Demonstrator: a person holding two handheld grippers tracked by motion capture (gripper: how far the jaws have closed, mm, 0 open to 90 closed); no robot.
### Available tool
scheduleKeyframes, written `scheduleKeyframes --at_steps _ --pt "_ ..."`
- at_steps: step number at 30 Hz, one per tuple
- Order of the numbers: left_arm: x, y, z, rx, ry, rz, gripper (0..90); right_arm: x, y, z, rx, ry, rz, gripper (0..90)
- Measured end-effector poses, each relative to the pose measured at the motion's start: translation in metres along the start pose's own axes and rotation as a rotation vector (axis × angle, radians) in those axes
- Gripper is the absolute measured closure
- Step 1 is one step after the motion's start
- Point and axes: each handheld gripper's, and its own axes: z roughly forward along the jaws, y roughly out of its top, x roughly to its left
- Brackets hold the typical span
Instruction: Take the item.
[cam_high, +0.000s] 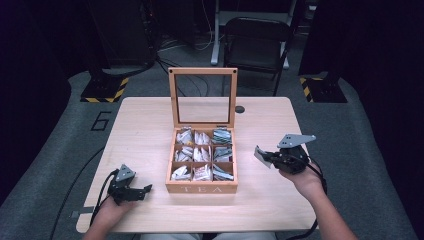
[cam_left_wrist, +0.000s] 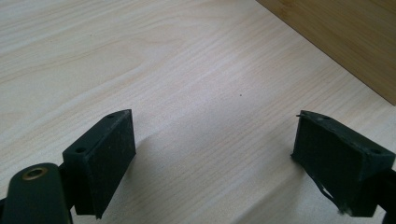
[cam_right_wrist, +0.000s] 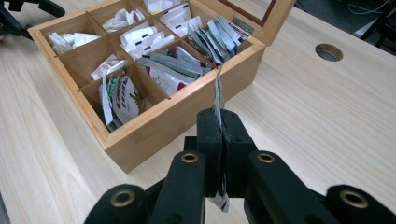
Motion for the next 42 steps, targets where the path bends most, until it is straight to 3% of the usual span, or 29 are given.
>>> scheduleKeyframes --at_steps 42 --pt "0.0 0.0 0.0 0.001 0.001 0.004 12.7 -0.011 -0.061 0.004 0.043 -0.067 0.085 87.8"
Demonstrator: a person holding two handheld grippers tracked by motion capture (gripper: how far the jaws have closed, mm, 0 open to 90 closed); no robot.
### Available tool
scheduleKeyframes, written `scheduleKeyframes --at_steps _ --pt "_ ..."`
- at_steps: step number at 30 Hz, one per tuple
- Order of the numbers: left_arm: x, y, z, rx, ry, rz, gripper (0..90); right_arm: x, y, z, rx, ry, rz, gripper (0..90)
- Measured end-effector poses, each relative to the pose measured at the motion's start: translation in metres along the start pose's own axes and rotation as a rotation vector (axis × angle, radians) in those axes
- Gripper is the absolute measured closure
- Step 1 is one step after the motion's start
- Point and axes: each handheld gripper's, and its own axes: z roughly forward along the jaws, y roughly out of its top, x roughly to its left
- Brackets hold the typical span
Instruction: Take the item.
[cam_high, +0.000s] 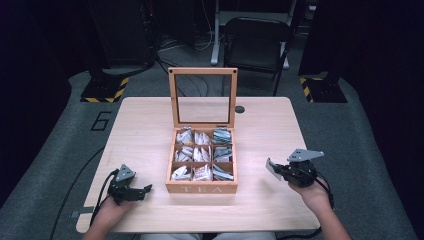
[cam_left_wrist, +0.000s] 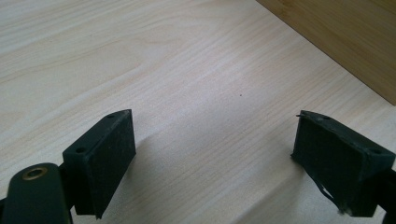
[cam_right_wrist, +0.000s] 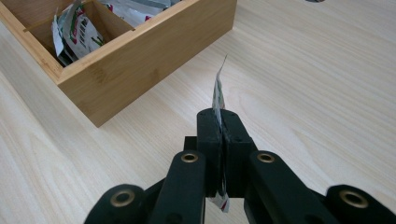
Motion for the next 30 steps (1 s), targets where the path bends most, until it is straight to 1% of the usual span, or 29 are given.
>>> scheduleKeyframes --at_steps 5,8,10,13,14,18,24,28,29,30 --pt "0.0 0.0 0.0 0.0 0.0 0.0 12.7 -0.002 -0.006 0.001 0.006 -0.003 0.003 87.8" --pt "0.0 0.0 0.0 0.0 0.0 0.0 12.7 -0.003 -0.009 0.002 0.011 -0.004 0.013 87.8" --pt "0.0 0.0 0.0 0.0 0.0 0.0 12.7 -0.003 -0.011 0.003 0.008 -0.015 0.011 87.8" --pt "0.0 0.0 0.0 0.0 0.0 0.0 12.7 -0.004 -0.015 0.004 0.017 -0.019 0.013 87.8" --pt "0.0 0.0 0.0 0.0 0.0 0.0 12.7 -0.004 -0.018 0.006 0.015 -0.025 0.029 87.8" --pt "0.0 0.0 0.0 0.0 0.0 0.0 12.7 -0.005 -0.022 0.007 0.024 -0.023 0.028 87.8" --pt "0.0 0.0 0.0 0.0 0.0 0.0 12.7 -0.006 -0.029 0.011 0.038 -0.021 0.044 87.7" --pt "0.0 0.0 0.0 0.0 0.0 0.0 12.7 -0.005 -0.034 0.013 0.034 -0.03 0.043 87.7" --pt "0.0 0.0 0.0 0.0 0.0 0.0 12.7 -0.005 -0.035 0.014 0.047 -0.037 0.037 87.6" --pt "0.0 0.0 0.0 0.0 0.0 0.0 12.7 -0.005 -0.036 0.015 0.046 -0.04 0.035 87.6"
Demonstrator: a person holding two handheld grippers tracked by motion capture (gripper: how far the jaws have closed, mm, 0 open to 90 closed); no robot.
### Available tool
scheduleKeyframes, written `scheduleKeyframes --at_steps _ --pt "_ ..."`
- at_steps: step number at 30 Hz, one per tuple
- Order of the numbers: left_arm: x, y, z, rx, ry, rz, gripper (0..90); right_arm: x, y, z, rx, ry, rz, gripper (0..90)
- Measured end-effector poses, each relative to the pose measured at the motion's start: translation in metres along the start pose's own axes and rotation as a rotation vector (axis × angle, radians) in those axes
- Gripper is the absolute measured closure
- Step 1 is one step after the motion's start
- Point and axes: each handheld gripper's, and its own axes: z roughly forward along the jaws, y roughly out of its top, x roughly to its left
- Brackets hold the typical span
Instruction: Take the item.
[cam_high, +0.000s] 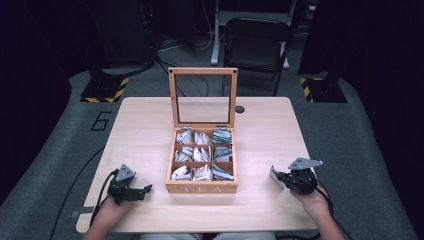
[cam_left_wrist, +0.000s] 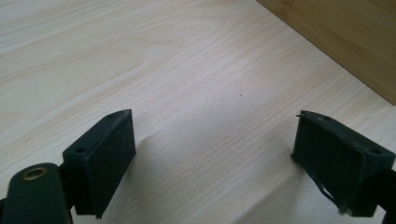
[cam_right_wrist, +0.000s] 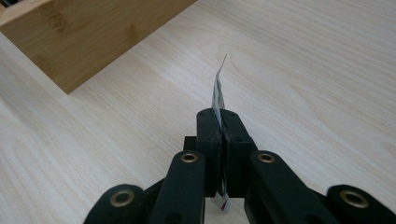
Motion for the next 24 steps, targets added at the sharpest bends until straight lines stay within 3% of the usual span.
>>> scheduleKeyframes --at_steps 24 --pt "-0.0005 -0.0004 0.0006 -0.009 0.006 -0.002 12.8 0.0094 -0.0056 0.006 0.005 0.008 -0.029 85.5"
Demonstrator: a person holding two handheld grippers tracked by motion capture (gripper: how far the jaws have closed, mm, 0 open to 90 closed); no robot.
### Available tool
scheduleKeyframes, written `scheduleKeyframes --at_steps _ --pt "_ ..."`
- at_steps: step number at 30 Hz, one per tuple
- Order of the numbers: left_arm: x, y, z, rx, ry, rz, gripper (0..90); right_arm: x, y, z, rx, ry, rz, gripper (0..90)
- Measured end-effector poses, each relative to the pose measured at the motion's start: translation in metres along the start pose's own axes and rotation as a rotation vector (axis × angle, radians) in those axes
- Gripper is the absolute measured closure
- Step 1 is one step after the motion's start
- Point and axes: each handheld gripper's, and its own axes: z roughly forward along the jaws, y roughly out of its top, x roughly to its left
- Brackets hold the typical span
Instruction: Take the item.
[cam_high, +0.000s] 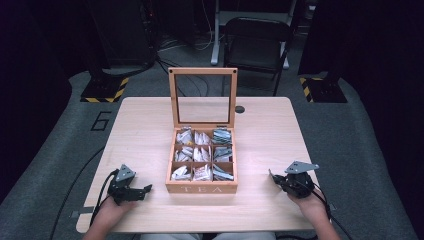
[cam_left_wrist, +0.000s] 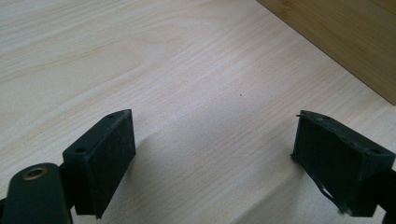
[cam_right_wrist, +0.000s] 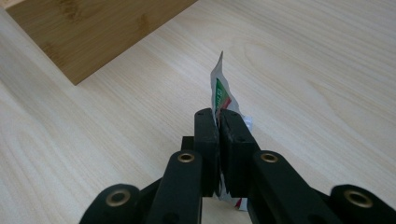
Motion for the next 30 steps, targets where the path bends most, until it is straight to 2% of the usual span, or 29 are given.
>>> scheduleKeyframes --at_steps 3,5,10,11,18,25,30 --pt "0.0 0.0 0.0 0.0 0.0 0.0 12.8 0.002 0.0 0.001 -0.001 -0.004 0.005 85.3" --pt "0.0 0.0 0.0 0.0 0.0 0.0 12.8 0.003 -0.001 0.002 0.001 -0.005 -0.018 84.9" --pt "0.0 0.0 0.0 0.0 0.0 0.0 12.8 0.008 -0.001 0.004 0.008 -0.008 -0.026 84.3" --pt "0.0 0.0 0.0 0.0 0.0 0.0 12.8 0.01 -0.001 0.005 0.02 -0.011 -0.041 84.2" --pt "0.0 0.0 0.0 0.0 0.0 0.0 12.8 0.014 -0.003 0.01 0.026 -0.008 -0.035 83.1" --pt "0.0 0.0 0.0 0.0 0.0 0.0 12.8 0.023 -0.005 0.016 0.054 -0.033 -0.085 81.8" --pt "0.0 0.0 0.0 0.0 0.0 0.0 12.8 0.026 -0.006 0.018 0.074 -0.028 -0.109 80.5"
